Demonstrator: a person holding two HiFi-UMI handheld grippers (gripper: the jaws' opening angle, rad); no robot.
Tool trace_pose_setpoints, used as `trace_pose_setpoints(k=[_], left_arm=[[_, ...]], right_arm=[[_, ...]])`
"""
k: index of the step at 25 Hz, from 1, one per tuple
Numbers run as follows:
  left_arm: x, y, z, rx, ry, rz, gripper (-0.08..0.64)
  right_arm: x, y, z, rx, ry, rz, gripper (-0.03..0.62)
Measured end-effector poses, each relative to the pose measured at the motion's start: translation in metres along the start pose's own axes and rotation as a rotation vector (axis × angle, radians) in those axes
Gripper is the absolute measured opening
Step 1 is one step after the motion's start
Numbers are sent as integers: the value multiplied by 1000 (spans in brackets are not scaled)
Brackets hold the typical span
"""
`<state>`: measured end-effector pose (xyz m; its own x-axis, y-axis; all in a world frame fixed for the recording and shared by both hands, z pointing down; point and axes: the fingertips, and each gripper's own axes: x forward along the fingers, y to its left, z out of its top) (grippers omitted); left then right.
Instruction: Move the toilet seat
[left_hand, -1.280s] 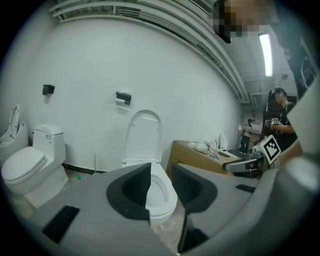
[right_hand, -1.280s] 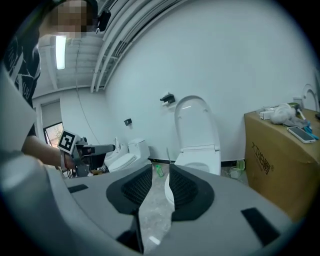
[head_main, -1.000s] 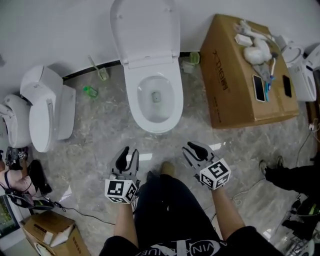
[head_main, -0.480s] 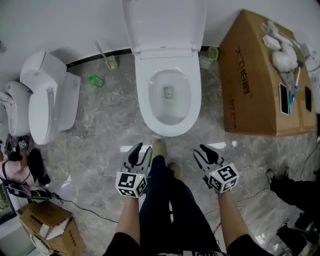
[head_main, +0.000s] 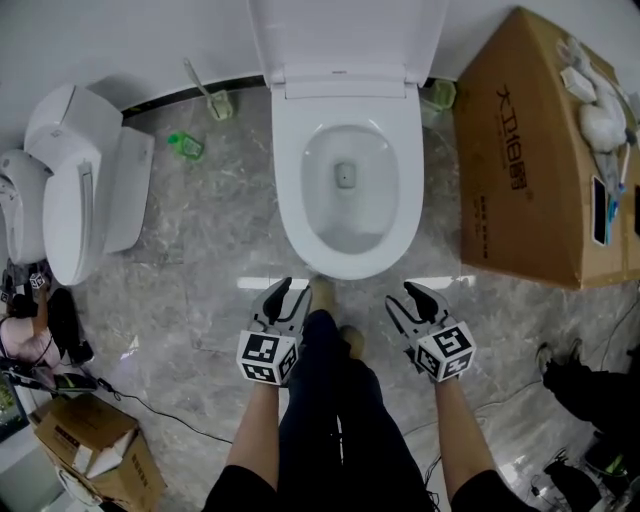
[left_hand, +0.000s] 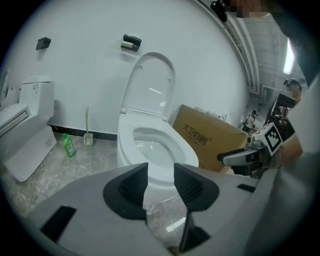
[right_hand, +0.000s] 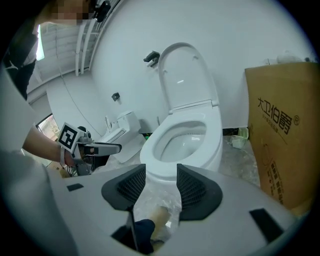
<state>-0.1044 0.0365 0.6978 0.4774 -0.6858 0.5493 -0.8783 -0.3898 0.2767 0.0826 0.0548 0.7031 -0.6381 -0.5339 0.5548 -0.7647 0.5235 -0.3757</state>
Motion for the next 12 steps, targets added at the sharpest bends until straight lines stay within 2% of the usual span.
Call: trace_pose_setpoints(k=[12], left_arm=[[45, 27, -38, 54, 58, -20, 163]], right_arm=[[46, -40, -28, -54, 68, -51, 224]])
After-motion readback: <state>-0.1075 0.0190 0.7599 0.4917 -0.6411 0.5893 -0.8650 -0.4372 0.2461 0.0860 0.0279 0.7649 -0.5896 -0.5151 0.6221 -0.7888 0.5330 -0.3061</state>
